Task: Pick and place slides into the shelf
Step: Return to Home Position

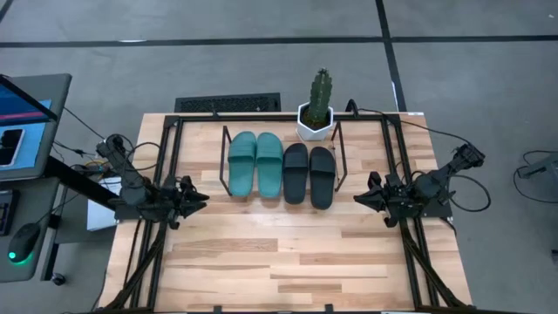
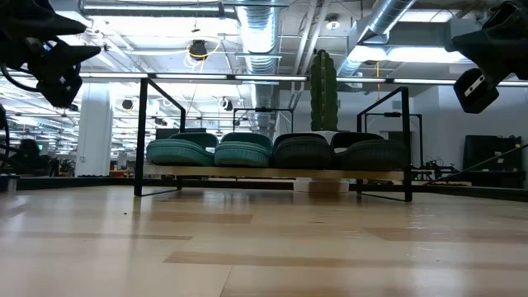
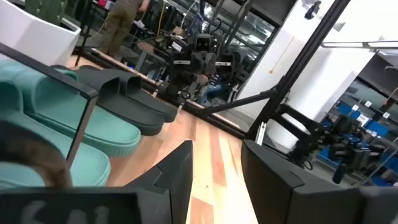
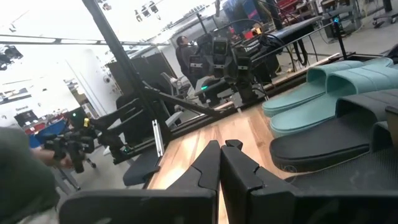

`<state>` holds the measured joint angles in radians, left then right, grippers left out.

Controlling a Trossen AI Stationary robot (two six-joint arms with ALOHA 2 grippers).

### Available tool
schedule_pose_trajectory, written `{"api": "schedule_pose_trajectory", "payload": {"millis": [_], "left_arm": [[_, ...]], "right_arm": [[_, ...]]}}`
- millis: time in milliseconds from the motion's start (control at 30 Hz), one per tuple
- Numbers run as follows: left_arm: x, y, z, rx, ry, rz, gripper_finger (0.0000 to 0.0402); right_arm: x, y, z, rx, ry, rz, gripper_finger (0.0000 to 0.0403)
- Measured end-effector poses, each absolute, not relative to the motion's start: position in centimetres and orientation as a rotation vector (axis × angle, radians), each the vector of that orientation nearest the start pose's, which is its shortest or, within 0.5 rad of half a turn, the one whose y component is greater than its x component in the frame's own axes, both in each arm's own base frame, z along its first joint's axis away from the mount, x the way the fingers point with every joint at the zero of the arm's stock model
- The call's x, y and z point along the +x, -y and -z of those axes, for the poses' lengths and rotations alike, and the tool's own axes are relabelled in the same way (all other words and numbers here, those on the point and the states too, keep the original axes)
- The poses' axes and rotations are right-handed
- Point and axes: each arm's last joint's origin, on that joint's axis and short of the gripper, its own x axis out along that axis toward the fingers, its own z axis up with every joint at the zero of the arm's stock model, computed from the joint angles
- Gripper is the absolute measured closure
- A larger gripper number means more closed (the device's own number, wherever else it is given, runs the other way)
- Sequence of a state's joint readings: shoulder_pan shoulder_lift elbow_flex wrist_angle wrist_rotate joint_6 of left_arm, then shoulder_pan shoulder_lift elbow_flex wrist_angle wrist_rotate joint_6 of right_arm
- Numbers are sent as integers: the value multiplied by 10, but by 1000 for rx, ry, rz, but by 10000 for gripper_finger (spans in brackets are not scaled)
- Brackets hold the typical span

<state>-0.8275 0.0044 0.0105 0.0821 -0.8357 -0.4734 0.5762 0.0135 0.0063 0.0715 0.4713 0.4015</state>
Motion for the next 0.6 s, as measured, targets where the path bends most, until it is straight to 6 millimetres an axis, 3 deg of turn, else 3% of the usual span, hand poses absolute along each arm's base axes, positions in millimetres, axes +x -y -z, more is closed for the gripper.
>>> {"api": "schedule_pose_trajectory", "payload": {"millis": [600], "left_arm": [[75,50,-173,-525,54,-6,278]], "right_arm": [[87,-41,-171,433,34,-115,403]]}}
